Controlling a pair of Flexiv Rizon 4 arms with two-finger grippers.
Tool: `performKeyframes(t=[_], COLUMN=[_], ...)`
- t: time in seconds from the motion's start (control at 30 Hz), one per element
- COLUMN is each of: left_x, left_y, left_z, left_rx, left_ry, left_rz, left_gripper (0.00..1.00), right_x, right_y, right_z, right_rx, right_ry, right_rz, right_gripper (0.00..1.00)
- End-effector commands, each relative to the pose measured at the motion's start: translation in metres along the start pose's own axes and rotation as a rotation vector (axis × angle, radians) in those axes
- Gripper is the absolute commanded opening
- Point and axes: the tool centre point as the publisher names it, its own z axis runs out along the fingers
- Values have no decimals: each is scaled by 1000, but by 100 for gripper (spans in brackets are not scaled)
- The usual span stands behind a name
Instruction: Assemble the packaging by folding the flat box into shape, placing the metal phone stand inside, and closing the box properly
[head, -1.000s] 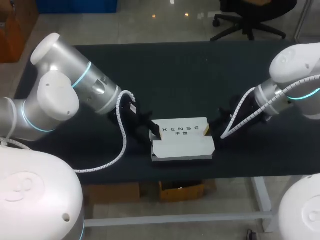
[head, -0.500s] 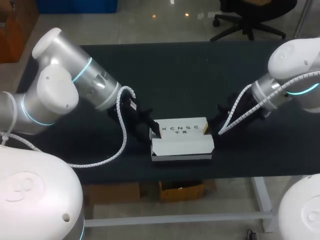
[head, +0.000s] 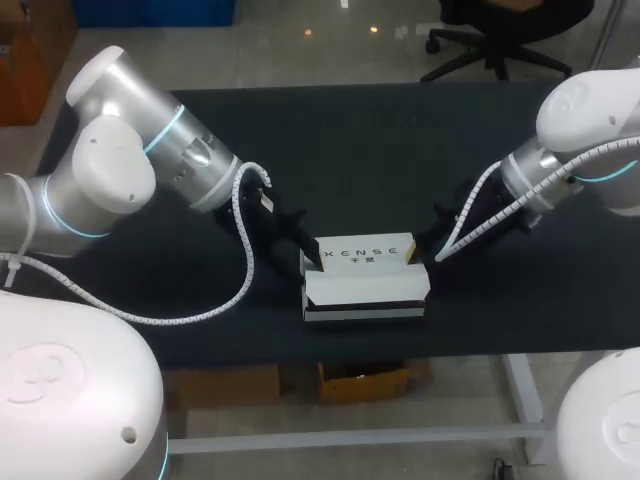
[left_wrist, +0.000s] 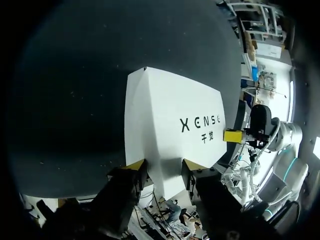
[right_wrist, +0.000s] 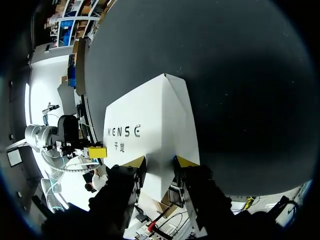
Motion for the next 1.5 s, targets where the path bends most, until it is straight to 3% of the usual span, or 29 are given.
performKeyframes(t=[0.03,1.5], left_x=[6,18], left_y=[-4,-3], left_z=[2,-11], left_rx=[-15,-127], left_ry=[-4,25], left_rz=[-6,-69], left_gripper=[44,42], right_x=[5,16], right_y=[3,2], right_z=[1,-10], right_rx=[14,55], right_ry=[1,-12], right_rz=[3,79], right_gripper=[34,32])
